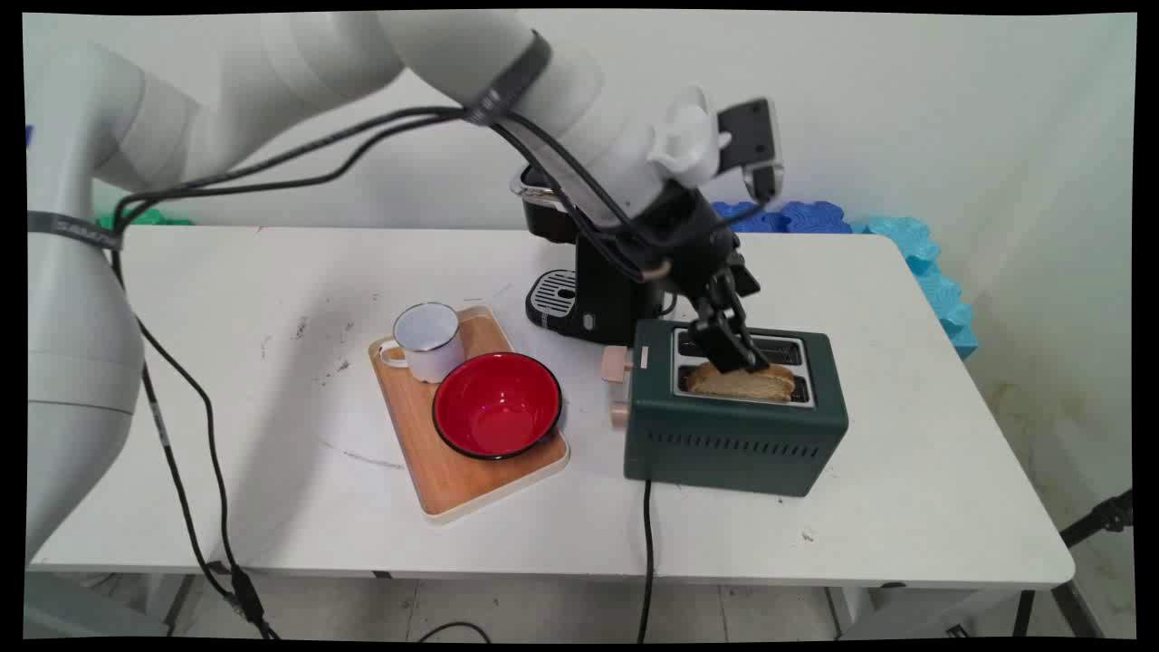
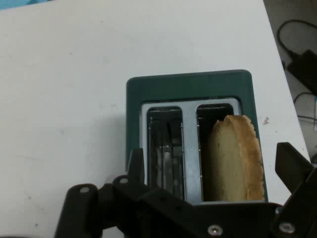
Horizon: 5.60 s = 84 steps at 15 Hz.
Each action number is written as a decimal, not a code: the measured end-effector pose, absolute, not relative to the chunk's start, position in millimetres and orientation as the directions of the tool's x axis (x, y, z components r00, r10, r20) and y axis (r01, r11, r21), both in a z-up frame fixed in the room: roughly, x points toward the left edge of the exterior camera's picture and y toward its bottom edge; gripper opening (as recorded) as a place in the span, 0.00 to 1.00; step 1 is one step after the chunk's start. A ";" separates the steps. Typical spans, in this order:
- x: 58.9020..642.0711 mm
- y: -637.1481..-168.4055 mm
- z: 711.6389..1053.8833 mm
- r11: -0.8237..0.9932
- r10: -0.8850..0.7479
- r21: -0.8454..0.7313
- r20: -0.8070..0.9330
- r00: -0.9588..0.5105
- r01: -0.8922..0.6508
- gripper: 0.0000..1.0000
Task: Press the toaster switch
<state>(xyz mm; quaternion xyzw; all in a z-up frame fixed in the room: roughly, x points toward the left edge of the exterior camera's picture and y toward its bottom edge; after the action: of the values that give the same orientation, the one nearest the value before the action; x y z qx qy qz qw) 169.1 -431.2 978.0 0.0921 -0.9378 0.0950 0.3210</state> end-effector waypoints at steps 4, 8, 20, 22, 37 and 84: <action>203.5 -417.8 1002.4 0.955 -0.125 -0.128 0.644 -0.755 -0.267 1.00; 254.2 -403.6 1026.2 0.944 -0.142 -0.123 0.686 -0.714 -0.306 1.00; 427.6 -355.2 1042.3 0.919 -0.192 -0.085 0.759 -0.623 -0.386 1.00; 451.1 -345.6 1037.8 0.913 -0.201 -0.084 0.760 -0.618 -0.400 1.00; 560.3 -297.4 1000.0 0.900 -0.253 -0.064 0.728 -0.637 -0.431 1.00; 324.7 -409.2 929.5 0.966 -0.168 -0.055 0.608 -0.776 -0.252 0.00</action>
<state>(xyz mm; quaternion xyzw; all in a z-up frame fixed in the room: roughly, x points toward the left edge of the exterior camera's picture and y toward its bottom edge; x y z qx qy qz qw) 324.7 -409.2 929.5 0.1116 -0.9401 0.0665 0.3152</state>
